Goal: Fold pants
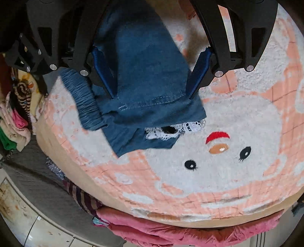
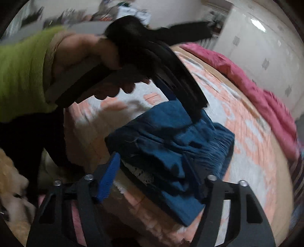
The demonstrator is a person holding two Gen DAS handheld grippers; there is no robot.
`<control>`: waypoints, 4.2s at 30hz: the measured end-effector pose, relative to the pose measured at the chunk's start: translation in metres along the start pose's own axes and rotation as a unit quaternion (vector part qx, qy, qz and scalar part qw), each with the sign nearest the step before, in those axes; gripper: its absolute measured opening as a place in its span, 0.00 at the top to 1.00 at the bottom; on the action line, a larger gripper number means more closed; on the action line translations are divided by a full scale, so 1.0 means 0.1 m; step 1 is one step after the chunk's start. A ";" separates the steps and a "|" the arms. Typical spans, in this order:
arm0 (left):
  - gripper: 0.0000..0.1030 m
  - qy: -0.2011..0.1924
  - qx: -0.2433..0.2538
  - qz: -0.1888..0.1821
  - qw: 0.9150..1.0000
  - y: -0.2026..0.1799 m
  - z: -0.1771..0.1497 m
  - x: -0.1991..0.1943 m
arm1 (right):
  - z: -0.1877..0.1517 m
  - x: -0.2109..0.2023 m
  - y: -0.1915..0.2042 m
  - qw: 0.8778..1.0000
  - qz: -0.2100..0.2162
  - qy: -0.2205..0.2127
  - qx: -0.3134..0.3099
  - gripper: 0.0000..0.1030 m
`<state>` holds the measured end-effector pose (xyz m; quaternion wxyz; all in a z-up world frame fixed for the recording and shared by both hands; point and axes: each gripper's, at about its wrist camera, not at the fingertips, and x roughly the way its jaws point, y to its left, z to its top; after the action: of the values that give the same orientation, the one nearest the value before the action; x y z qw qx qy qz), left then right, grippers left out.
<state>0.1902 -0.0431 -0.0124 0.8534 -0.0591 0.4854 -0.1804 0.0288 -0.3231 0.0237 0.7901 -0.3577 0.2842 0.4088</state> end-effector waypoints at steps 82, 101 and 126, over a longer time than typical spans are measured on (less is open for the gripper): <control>0.84 -0.028 -0.063 0.006 0.998 -0.03 -0.38 -0.04 | -0.63 0.52 -1.58 0.904 0.134 0.002 0.407 0.86; 0.60 -0.011 -0.082 0.019 0.996 0.20 -0.33 -0.01 | -0.56 0.71 -1.65 0.905 0.105 0.044 0.410 0.56; 0.89 -0.083 -0.059 0.083 0.991 0.60 0.47 -0.18 | 0.49 1.21 -2.14 0.916 0.116 -0.027 0.384 0.89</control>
<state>0.2364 0.0160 0.0101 0.8979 -0.0831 0.4258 -0.0742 0.2791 -0.3182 0.0336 0.8209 0.0198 0.4372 0.3669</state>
